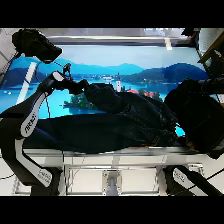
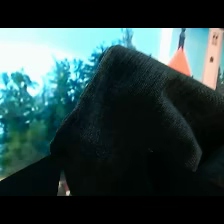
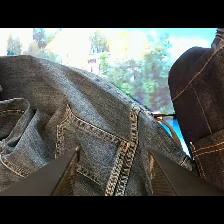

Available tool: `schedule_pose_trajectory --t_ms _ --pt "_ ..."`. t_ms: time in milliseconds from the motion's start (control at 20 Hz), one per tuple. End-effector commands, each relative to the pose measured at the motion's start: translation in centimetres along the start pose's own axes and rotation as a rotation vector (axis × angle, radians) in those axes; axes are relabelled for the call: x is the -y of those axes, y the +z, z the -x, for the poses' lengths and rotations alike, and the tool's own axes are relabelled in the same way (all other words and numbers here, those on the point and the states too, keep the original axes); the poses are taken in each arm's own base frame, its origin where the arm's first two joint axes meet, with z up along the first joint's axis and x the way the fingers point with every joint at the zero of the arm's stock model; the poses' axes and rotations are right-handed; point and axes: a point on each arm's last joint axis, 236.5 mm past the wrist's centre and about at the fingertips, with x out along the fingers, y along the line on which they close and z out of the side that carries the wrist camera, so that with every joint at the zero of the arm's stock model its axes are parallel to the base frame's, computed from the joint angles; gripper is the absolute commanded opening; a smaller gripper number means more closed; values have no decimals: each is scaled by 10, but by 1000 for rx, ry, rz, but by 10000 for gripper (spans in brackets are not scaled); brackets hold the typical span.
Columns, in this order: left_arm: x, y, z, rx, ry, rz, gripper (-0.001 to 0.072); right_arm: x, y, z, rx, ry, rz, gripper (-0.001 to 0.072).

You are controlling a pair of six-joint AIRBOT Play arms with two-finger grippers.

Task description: Fold the clothes and pants, and hang the long-sleeved shirts on hangers.

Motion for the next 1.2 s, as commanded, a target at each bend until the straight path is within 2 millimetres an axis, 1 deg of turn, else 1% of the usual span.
schedule_pose_trajectory --t_ms 0,150,300,500,600,700,950,1050,1100,1150 --pt "-4 -17 -7 -69 2 4 608 0 0 0 1 1 1 481" --pt "-3 -17 -8 -66 1 4 608 0 0 0 1 1 1 481" --pt "-1 -27 -8 -110 -2 1 608 0 0 0 1 1 1 481" --pt "-16 -36 7 -179 -5 39 608 2 0 0 -1 -8 4 481" --pt "-20 -37 9 -186 -4 52 608 2 0 0 -2 -8 4 481" --pt "-17 -34 6 -169 -12 56 608 2 0 -1 -3 -8 4 481" --pt "2 -27 -13 -116 -51 74 596 2 0 -1 -3 -8 3 481" --pt "7 -28 -20 -116 -76 104 595 2 0 -1 -3 -8 3 481" --pt "7 -30 -23 -122 -83 117 552 2 0 -1 -3 -8 3 481" --pt "5 -31 -25 -128 -83 124 428 2 0 -1 -3 -8 3 481"
